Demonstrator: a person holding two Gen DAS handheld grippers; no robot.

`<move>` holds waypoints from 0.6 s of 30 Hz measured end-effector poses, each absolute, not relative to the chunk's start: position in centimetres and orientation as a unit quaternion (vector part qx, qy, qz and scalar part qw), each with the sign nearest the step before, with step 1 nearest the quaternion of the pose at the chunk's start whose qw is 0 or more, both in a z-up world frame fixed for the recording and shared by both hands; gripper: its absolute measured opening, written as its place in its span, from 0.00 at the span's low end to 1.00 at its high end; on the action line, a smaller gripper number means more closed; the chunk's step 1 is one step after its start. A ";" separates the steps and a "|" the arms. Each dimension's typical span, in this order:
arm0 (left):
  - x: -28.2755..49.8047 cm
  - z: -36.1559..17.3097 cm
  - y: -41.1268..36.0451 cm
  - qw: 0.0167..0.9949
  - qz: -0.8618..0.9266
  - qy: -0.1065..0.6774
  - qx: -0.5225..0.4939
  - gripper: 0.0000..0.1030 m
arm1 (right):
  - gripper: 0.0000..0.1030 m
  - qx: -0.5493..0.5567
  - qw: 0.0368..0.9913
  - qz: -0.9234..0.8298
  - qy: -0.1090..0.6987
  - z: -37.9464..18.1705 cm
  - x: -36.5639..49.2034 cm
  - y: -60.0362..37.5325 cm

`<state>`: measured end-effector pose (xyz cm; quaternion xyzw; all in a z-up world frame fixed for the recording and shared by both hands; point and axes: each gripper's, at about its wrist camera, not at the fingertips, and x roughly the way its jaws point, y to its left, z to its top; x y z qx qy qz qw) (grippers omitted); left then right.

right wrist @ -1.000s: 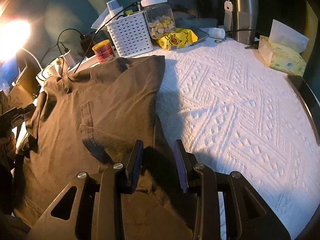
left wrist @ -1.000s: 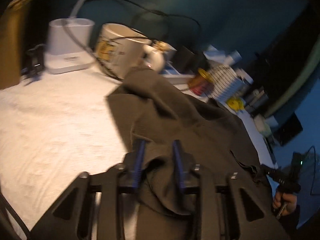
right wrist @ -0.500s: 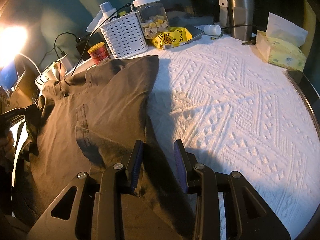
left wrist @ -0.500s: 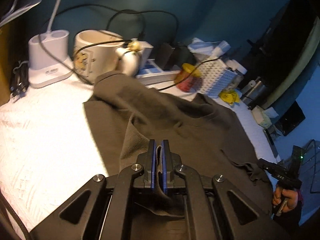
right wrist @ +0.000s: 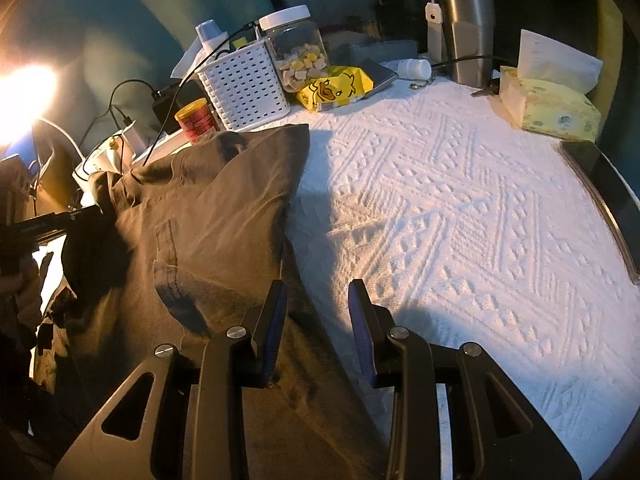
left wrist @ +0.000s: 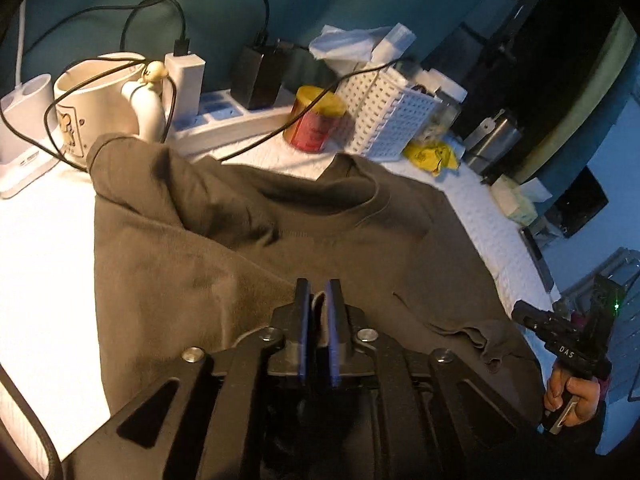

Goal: Fold small clothes

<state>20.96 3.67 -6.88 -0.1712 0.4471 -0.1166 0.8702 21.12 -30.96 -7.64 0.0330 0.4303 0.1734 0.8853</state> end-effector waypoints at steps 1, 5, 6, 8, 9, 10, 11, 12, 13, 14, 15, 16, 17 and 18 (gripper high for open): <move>20.6 -6.6 3.7 0.871 -0.118 0.446 -0.170 0.31 | 0.33 0.033 0.886 0.174 0.430 -7.6 21.1 -31.0; 17.9 -5.7 4.4 0.874 -0.115 0.441 -0.168 0.49 | 0.33 0.032 0.886 0.177 0.427 -7.4 21.0 -30.8; 17.2 -5.7 4.6 0.873 -0.112 0.445 -0.163 0.49 | 0.33 0.031 0.886 0.178 0.427 -7.3 21.0 -30.7; 15.8 -5.9 4.9 0.872 -0.102 0.454 -0.155 0.49 | 0.33 0.029 0.886 0.180 0.426 -7.3 20.9 -30.4; 15.2 -6.1 4.9 0.869 -0.102 0.459 -0.152 0.49 | 0.33 0.028 0.886 0.182 0.427 -7.3 20.8 -30.3; 14.7 -6.4 4.9 0.866 -0.103 0.465 -0.150 0.49 | 0.33 0.026 0.885 0.183 0.427 -7.3 20.8 -30.1; 14.2 -7.0 4.7 0.862 -0.106 0.474 -0.146 0.49 | 0.33 0.025 0.885 0.184 0.427 -7.2 20.7 -30.0; 13.9 -7.4 4.6 0.859 -0.106 0.480 -0.144 0.49 | 0.33 0.024 0.884 0.185 0.428 -7.2 20.6 -29.9; 13.5 -8.1 4.4 0.854 -0.103 0.490 -0.141 0.49 | 0.33 0.023 0.884 0.186 0.429 -7.3 20.5 -29.7; 13.3 -8.4 4.2 0.851 -0.102 0.495 -0.139 0.49 | 0.33 0.021 0.883 0.188 0.430 -7.2 20.3 -29.5; 12.9 -8.8 4.0 0.848 -0.107 0.500 -0.139 0.49 | 0.33 0.020 0.882 0.191 0.430 -7.2 20.1 -29.3; 12.5 -9.1 3.8 0.846 -0.112 0.503 -0.138 0.49 | 0.33 0.021 0.881 0.194 0.431 -7.2 20.0 -29.1; 12.0 -9.2 3.4 0.844 -0.117 0.505 -0.136 0.49 | 0.33 0.025 0.878 0.202 0.434 -7.3 19.7 -28.8; 11.6 -9.2 3.1 0.845 -0.121 0.504 -0.133 0.49 | 0.33 0.026 0.874 0.210 0.437 -7.4 19.5 -28.5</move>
